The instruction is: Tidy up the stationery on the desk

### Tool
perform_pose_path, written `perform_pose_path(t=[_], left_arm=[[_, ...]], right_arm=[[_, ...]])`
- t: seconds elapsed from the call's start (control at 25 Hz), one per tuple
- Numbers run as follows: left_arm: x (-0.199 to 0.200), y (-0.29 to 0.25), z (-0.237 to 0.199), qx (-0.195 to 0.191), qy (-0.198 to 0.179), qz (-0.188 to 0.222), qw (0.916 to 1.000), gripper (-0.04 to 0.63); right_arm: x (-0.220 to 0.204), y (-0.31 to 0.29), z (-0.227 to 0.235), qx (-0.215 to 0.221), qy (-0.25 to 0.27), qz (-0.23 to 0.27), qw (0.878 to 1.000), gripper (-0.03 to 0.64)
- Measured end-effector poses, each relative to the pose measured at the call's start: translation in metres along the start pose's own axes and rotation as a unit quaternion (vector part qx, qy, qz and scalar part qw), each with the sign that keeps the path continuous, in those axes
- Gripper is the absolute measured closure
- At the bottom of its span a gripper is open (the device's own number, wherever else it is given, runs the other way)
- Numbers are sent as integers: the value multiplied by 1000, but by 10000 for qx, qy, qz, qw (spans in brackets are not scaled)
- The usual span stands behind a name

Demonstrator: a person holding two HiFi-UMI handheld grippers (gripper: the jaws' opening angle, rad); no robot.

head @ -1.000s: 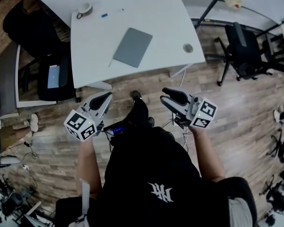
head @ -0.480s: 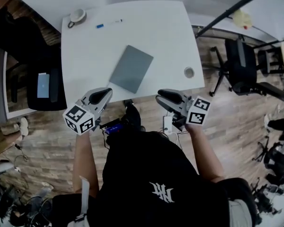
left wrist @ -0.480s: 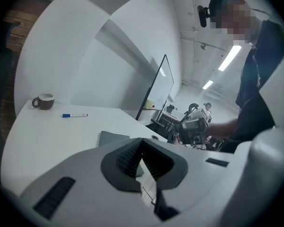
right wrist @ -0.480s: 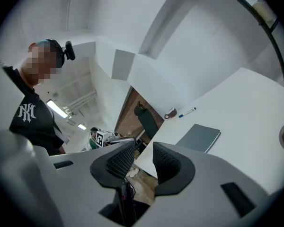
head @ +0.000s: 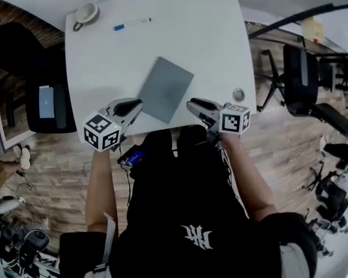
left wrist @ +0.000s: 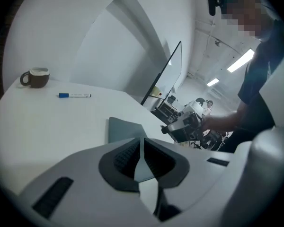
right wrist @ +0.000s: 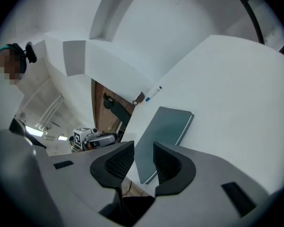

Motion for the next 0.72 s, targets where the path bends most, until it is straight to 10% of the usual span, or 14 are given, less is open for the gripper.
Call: perform_pose_path(t=[0.72], left_arm=[[-37,-45,-60,1314,-61,-1516,9796,514]], right_arm=[[-37,-43,48,-598,-1305,-1053,9840,486]])
Point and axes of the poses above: the fingertips, and each gripper's own axes: y backward along the fingers, z to its right, x out of its top, the point moved 4 cm from there along y, backward along the fingers, and after that the axes turned 11 degrees about z, right-handed, at the moved point
